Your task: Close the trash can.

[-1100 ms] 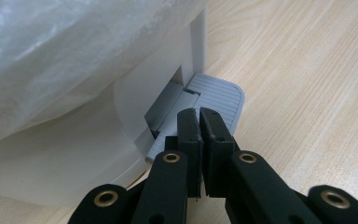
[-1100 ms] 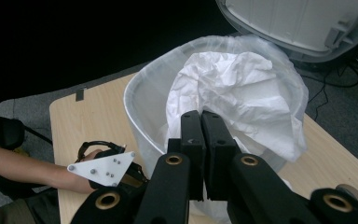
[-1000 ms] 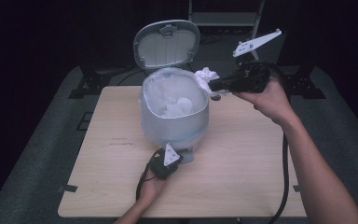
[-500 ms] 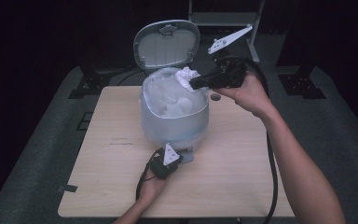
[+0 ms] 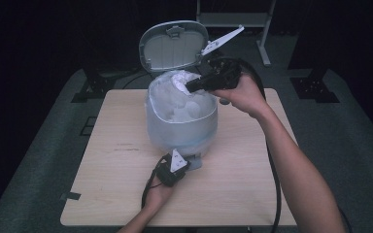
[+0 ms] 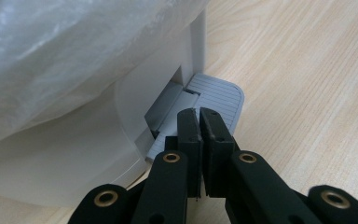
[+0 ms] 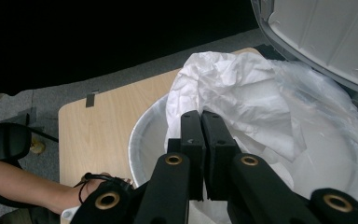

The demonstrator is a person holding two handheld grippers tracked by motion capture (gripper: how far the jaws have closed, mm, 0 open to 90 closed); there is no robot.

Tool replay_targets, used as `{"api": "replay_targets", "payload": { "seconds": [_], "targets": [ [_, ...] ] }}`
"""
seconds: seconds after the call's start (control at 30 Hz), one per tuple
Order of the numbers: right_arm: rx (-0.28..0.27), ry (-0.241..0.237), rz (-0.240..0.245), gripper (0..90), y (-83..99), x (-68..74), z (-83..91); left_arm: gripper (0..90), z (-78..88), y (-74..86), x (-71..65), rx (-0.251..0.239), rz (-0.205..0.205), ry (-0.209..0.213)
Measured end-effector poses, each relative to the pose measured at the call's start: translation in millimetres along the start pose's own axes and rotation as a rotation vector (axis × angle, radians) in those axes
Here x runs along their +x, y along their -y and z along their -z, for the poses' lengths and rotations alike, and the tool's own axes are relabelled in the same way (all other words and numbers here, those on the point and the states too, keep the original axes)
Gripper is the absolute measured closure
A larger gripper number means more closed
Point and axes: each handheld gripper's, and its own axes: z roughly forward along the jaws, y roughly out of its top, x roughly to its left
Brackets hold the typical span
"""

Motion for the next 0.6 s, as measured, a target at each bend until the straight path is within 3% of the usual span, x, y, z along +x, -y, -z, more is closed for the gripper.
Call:
{"api": "replay_targets", "payload": {
  "seconds": [0.6],
  "targets": [
    [0.025,-0.015,-0.010,86.7,-3.6,-7.7,-25.2,87.8,0.1,0.0,0.3,0.001,-0.001,0.002]
  ]
}}
